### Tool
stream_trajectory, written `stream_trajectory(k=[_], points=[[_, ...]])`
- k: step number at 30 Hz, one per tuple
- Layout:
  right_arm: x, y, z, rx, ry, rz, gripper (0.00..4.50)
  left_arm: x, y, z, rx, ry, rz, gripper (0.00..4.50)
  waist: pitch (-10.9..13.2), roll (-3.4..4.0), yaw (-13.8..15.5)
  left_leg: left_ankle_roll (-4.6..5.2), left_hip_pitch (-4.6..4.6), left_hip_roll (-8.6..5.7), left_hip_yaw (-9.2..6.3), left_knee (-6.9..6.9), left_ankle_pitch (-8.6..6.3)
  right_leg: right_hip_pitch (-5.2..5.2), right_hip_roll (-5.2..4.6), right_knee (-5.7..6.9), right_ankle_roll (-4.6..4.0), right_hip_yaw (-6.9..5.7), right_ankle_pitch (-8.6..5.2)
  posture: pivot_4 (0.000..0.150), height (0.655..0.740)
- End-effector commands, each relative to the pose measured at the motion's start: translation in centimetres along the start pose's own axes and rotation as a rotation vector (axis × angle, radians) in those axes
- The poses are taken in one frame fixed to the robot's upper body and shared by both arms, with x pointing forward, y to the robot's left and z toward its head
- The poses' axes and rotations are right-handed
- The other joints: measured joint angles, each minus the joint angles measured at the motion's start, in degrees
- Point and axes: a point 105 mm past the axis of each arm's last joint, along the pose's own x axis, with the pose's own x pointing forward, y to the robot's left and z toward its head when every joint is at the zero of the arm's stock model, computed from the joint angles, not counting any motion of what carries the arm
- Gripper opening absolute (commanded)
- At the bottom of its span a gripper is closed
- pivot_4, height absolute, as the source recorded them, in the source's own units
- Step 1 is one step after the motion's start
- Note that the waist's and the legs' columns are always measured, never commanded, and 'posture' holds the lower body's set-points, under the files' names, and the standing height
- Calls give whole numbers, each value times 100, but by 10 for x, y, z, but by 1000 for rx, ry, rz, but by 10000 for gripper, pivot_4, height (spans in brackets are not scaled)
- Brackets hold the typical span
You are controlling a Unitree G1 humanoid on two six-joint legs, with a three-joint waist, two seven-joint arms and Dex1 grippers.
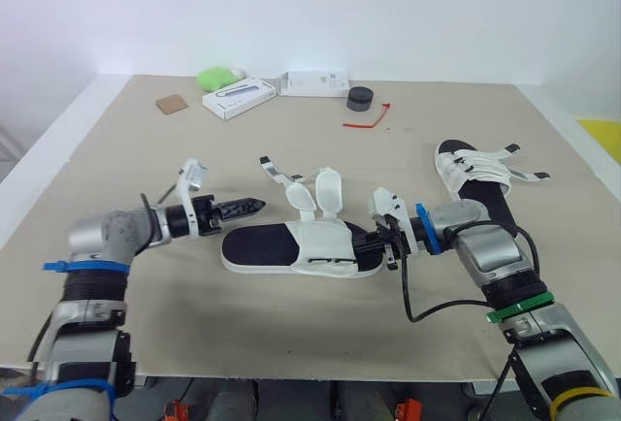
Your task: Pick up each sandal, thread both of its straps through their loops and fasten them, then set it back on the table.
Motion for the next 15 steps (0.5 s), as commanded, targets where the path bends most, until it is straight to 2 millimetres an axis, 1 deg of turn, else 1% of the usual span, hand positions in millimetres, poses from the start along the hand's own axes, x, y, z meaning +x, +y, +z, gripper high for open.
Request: stream_trajectory(k=[1, 4, 8, 10, 12, 15], points=[[7, 8, -34, 96, 122, 3, 0, 4, -1, 16, -48, -35, 31, 44849, -2, -2, 0, -1, 0, 1, -1, -1, -1, 1, 0, 0, -2, 0, -1, 1500, 7400], [7, 6, -31, 83, 122, -9, 0, 18, 1, 26, -134, -93, 26, 44849, -3, -3, 10, -10, 2, 0, 0, -4, -5, 3, 0, 0, -3, 1, -3, 1500, 7400], [7, 6, -30, 81, 119, -11, 0, 29, 3, 33, -204, -130, 28, 44849, -3, -5, 9, -19, 1, 0, 1, -4, -7, 2, 1, -1, -1, 1, -4, 1500, 7400], [7, 7, -30, 80, 118, -10, 0, 34, 2, 35, -243, -145, 20, 44849, -3, -5, 8, -23, 2, 0, 1, -5, -9, 1, 1, -1, 5, 1, -2, 1500, 7400], [8, 8, -29, 79, 116, -9, 0, 43, 2, 34, -286, -147, 18, 44849, -3, -5, 12, -25, 2, 0, 1, -6, -11, 1, 1, -1, 15, 1, 1, 1500, 7400], [9, 8, -27, 79, 111, -11, 0, 52, 6, 34, -318, -156, 53, 44849, -4, -6, 12, -29, 2, 0, 1, -6, -11, 2, 0, -1, 18, 1, 0, 1500, 7400]])
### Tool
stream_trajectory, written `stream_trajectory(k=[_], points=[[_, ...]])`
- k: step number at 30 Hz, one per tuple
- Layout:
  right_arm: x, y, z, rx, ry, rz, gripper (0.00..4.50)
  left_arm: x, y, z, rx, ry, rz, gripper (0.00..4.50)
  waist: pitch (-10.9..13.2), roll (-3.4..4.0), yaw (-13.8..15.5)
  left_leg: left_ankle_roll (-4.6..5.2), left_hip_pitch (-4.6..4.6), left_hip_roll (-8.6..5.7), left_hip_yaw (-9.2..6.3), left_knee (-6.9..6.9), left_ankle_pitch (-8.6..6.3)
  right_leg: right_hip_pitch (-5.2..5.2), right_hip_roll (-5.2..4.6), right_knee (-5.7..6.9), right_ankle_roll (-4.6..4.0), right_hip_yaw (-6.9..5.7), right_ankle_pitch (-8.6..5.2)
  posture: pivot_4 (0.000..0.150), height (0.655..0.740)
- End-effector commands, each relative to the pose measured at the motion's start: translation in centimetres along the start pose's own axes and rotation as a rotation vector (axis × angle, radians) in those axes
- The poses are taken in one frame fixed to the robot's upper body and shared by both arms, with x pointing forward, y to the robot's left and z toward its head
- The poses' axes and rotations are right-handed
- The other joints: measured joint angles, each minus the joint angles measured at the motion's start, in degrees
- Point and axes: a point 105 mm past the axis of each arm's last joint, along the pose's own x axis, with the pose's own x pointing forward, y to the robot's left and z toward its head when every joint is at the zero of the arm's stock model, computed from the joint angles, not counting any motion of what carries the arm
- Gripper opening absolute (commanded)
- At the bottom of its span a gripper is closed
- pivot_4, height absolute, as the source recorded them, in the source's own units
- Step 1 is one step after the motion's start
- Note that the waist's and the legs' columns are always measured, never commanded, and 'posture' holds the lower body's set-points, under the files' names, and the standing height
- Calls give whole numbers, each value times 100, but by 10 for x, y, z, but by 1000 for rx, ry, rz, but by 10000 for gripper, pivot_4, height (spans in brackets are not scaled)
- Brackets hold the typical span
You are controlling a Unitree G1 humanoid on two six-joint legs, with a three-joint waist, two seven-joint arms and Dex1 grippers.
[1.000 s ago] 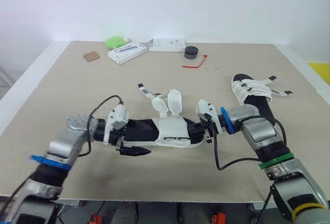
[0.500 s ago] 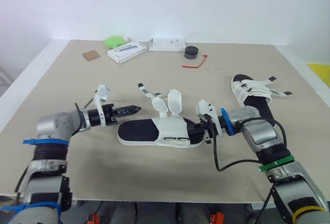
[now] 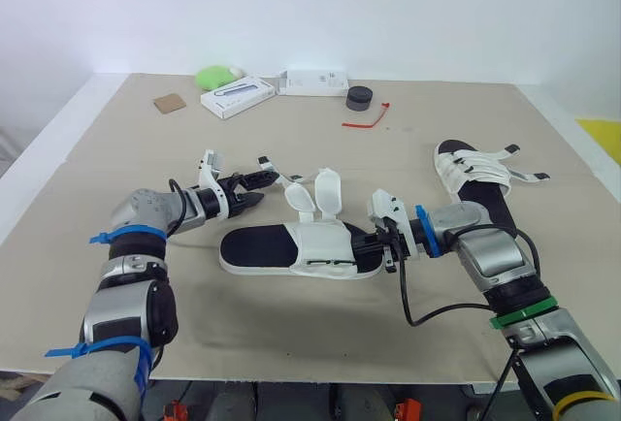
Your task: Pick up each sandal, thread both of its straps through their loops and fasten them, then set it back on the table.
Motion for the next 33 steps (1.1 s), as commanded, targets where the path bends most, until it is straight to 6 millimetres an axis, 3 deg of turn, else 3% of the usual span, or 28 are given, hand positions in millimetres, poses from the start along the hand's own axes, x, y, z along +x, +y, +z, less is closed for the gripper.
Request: stream_trajectory(k=[1, 12, 21, 22, 26, 28, 31, 33], points=[[9, 5, -30, 84, 102, 2, 0, 10, 1, 4, -30, -31, 35, 44849, 0, -1, -1, -1, 0, 0, 0, 0, 0, 0, 0, 0, 0, 0, 0, 1500, 7400], [11, 8, -27, 87, 92, 7, 0, 33, -2, 8, -43, -88, 85, 44849, 0, -1, -6, -12, 2, 0, 0, -1, -2, -1, 0, 0, 3, 0, 1, 1500, 7400], [11, 10, -27, 95, 90, 4, 0, 41, -4, 11, -59, -121, 97, 3175, 0, -1, -16, -30, 2, 0, 1, -2, -11, 0, 0, 0, 9, 1, -9, 1500, 7400], [11, 10, -27, 95, 89, 3, 0, 41, -4, 11, -60, -123, 97, 773, 0, 0, -16, -31, 2, 0, 1, -2, -11, -1, 0, 0, 9, 1, -9, 1500, 7400], [12, 11, -27, 98, 87, 6, 0, 40, -6, 16, -36, -154, 90, 773, 1, -1, -17, -39, 1, 0, 1, -2, -10, -2, 0, 0, 10, 1, -10, 1500, 7400], [12, 12, -28, 100, 87, 7, 0, 39, -9, 23, 94, -183, 89, 773, 2, -2, -16, -41, 1, 0, 1, -4, -11, -2, 0, 0, 11, 1, -11, 1500, 7400], [13, 14, -28, 103, 85, 9, 0, 36, -28, 32, 237, -230, -1, 773, 3, -2, -23, -58, 1, 1, 2, -9, -7, -4, 0, 0, 10, 2, -11, 1500, 7400], [14, 15, -28, 106, 83, 10, 0, 29, -51, 36, 348, -289, -117, 773, 3, -2, -32, -67, 0, 2, 2, -14, -4, -6, 1, 0, 9, 4, -12, 1500, 7400]])
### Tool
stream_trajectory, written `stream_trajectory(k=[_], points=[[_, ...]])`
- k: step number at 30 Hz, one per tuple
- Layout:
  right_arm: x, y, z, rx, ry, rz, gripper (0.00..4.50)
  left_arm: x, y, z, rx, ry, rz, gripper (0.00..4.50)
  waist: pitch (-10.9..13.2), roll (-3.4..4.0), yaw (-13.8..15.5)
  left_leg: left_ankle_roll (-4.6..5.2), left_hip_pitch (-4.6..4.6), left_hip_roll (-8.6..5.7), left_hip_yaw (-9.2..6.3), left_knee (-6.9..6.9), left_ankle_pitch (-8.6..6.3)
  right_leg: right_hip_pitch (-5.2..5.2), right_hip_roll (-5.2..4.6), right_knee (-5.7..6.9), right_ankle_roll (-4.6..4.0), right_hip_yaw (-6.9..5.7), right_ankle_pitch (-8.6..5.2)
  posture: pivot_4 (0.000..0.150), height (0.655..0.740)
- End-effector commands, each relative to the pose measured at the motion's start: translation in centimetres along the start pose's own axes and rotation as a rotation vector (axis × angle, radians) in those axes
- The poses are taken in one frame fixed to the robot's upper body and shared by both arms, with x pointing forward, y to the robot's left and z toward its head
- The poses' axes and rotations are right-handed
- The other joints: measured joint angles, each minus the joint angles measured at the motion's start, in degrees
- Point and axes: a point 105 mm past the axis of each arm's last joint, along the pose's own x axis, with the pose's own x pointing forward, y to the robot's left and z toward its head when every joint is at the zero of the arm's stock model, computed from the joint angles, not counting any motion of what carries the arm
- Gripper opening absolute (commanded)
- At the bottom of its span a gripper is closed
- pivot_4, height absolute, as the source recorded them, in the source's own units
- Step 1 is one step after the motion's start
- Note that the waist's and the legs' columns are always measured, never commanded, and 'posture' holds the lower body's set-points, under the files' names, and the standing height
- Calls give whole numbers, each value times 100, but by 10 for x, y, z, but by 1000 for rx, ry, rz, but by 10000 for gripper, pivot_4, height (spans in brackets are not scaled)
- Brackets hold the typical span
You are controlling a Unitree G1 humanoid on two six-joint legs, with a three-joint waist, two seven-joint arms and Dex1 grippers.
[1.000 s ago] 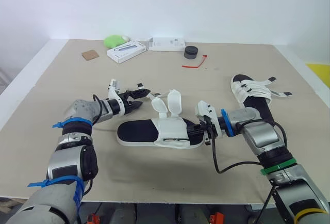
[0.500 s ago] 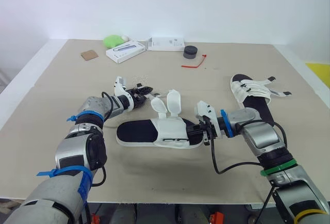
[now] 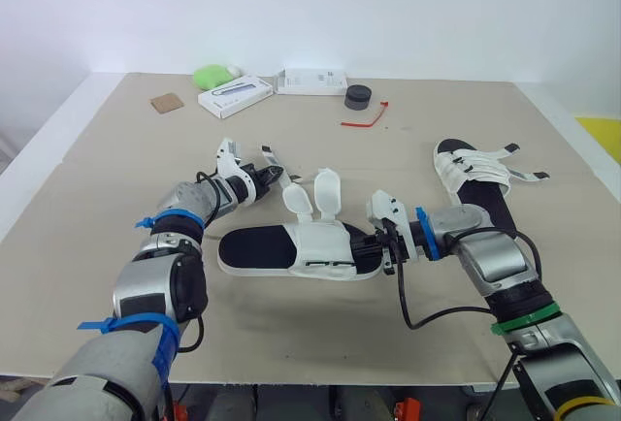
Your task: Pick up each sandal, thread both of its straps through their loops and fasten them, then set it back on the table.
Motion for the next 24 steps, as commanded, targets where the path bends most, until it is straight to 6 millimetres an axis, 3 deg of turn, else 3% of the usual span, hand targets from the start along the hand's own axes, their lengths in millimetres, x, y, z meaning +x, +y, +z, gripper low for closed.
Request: stream_trajectory(k=[1, 5, 8, 10, 12, 14, 21, 24], points=[[12, 10, -31, 98, 88, 30, 0, -15, -54, 34, 234, -180, -259, 773, 0, 1, -19, -5, -1, 1, 0, -1, 0, -1, 0, 0, -1, 1, -1, 1500, 7400], [12, 13, -33, 105, 87, 33, 0, -48, -100, 25, 455, -258, -517, 773, 1, 1, -26, -49, -1, 10, 0, -8, 1, -2, 10, -1, -7, 5, -9, 1500, 7400], [12, 13, -34, 108, 88, 34, 0, -68, -119, 8, 608, -241, -643, 773, 0, 2, -39, -48, 1, 10, 3, -7, 0, 0, 11, -2, -6, 11, -10, 1500, 7400], [13, 14, -33, 111, 85, 35, 0, -87, -127, -17, 880, -192, -763, 773, -2, 5, -49, -49, 3, 10, 3, -7, -1, 0, 11, -2, -7, 12, -12, 1500, 7400], [14, 14, -32, 112, 82, 38, 0, -104, -128, -49, 1166, -109, -909, 773, -5, 11, -61, -48, 3, 11, 4, -8, -2, 0, 12, -2, -23, 12, -21, 1500, 7400], [14, 14, -33, 113, 83, 40, 0, -113, -123, -67, 1326, -54, -1009, 773, -7, 13, -35, -47, 4, 11, 5, -10, -4, 1, 11, -2, -43, 12, -32, 1500, 7400], [13, 14, -34, 113, 88, 43, 0, -127, -105, -92, 1715, 7, -1224, 773, -7, 13, -7, -42, 2, 16, 7, 0, -4, -3, 11, -2, -44, 12, -31, 1500, 7400], [15, 14, -33, 113, 87, 45, 0, -128, -104, -93, 1759, -8, -1256, 773, -6, 12, -9, -34, -1, 16, 7, 0, -9, -3, 11, -2, -45, 12, -33, 1500, 7400]])
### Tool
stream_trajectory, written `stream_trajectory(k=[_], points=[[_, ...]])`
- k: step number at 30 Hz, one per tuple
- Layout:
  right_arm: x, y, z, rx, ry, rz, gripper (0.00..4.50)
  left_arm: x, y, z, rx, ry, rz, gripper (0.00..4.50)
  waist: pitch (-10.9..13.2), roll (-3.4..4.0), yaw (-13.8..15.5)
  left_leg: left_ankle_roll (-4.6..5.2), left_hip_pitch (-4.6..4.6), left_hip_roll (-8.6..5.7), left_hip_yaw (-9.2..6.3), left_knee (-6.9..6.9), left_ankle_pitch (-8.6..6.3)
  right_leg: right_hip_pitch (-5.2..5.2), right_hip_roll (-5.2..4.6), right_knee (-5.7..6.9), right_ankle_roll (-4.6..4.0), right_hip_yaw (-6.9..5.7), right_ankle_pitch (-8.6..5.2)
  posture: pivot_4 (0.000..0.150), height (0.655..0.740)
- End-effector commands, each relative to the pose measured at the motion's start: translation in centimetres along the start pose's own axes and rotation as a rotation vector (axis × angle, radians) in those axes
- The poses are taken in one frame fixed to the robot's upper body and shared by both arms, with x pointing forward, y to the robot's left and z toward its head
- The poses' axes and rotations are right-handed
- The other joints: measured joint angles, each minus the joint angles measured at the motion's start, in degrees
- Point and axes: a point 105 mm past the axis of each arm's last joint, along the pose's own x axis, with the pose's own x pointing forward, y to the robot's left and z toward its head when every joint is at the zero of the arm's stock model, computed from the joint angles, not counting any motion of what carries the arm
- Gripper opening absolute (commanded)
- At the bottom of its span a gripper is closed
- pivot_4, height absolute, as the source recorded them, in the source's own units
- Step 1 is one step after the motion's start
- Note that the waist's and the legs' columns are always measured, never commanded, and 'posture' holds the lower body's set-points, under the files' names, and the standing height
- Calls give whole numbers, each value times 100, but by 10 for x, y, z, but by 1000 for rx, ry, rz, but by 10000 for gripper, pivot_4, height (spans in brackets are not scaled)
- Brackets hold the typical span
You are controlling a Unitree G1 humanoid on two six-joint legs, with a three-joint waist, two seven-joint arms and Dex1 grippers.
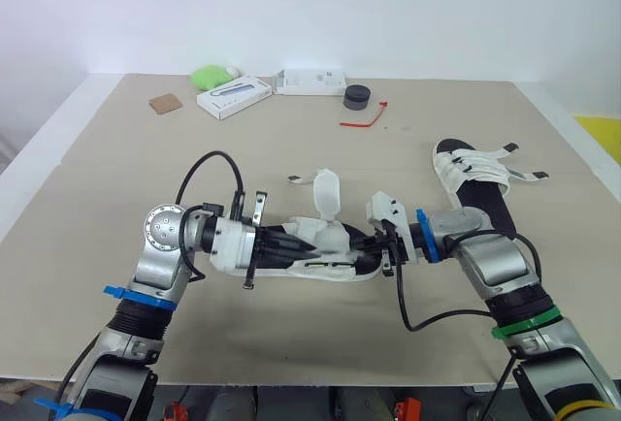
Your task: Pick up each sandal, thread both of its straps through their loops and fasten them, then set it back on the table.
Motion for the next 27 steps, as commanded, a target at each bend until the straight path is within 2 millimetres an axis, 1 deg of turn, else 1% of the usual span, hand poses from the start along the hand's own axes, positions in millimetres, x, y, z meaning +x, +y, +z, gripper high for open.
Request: stream_trajectory(k=[1, 2, 4, 5, 6, 9, 11, 13, 14, 15, 17, 19, 21, 24, 27], points=[[14, 10, -33, 102, 95, 45, 0, -1, 5, 5, 95, -7, -25, 4568, 0, 0, -2, 6, 0, 0, 0, 0, -4, 0, 0, 0, 0, 0, -1, 1500, 7400], [14, 11, -33, 103, 95, 46, 0, -1, 6, 5, 101, -6, -24, 7202, 0, 0, -3, 10, 0, 0, 0, 0, -5, 0, 1, 0, 0, 0, -1, 1500, 7400], [14, 11, -33, 104, 94, 47, 0, -3, 7, 5, 99, 1, -12, 15614, 0, 1, -7, 16, 1, 4, -1, 0, -8, 0, 7, 0, -1, 0, -2, 1500, 7400], [14, 11, -33, 104, 94, 47, 0, -5, 7, 5, 92, 6, -4, 22458, 0, 1, -7, 17, 1, 4, -1, 0, -9, 0, 8, 1, 0, 0, -2, 1500, 7400], [14, 11, -33, 104, 94, 47, 0, -6, 6, 5, 86, 12, -8, 23945, 0, 1, -7, 17, 1, 5, 0, 0, -9, 0, 8, 1, -1, 0, -2, 1500, 7400], [12, 10, -33, 105, 95, 45, 0, -19, -11, 10, -5, 47, -82, 37352, 2, 4, -29, 19, 2, 5, 0, 0, -10, 1, 8, 1, -1, 0, -4, 1500, 7400], [12, 10, -33, 104, 95, 44, 0, -26, -19, 10, -114, 78, -102, 37352, 4, 10, -46, 25, 2, 8, 0, -2, -14, 1, 9, 2, -4, 0, -9, 1500, 7400], [11, 9, -33, 104, 97, 43, 0, -35, -24, 10, -313, 120, -84, 37352, 6, 18, -56, 27, 4, 8, -1, -3, -15, 2, 9, 3, -3, 0, -13, 1500, 7400], [11, 9, -33, 103, 96, 43, 0, -42, -33, 12, -528, 157, -82, 37352, 7, 18, -63, 29, 4, 8, -1, -3, -16, 3, 8, 3, -3, 0, -14, 1500, 7400], [11, 9, -32, 104, 95, 43, 0, -45, -42, 19, -763, 153, -68, 37352, 16, 8, -76, 29, 4, 8, -1, -3, -16, 1, 8, 4, -3, 0, -15, 1500, 7400], [11, 9, -32, 104, 94, 44, 0, -44, -57, 31, -1071, 150, -66, 37352, 29, 10, -100, 33, 2, 20, -1, -5, -22, -3, 12, 13, -9, -1, -25, 1500, 7400], [12, 9, -31, 104, 93, 45, 0, -40, -61, 35, -1212, 155, -44, 37352, 30, 16, -72, 40, 12, 18, -1, -4, -33, 5, 10, 12, -3, -1, -38, 1500, 7400], [12, 9, -31, 104, 92, 46, 0, -33, -67, 33, -1317, 155, 2, 37352, 31, 13, -70, 41, 16, 17, -3, -2, -33, -7, 10, 13, -6, -6, -43, 1500, 7400], [13, 11, -31, 108, 90, 53, 0, -23, -87, 16, -1491, 210, 62, 37352, 29, 18, -73, 41, 14, 20, -1, -2, -33, 6, 11, 13, -9, -8, -44, 1500, 7400], [13, 11, -31, 108, 91, 52, 0, -16, -89, 0, -1566, 245, 131, 37352, 29, 14, -71, 43, 13, 19, -1, -4, -34, 4, 16, 14, -13, -8, -46, 1500, 7400]])
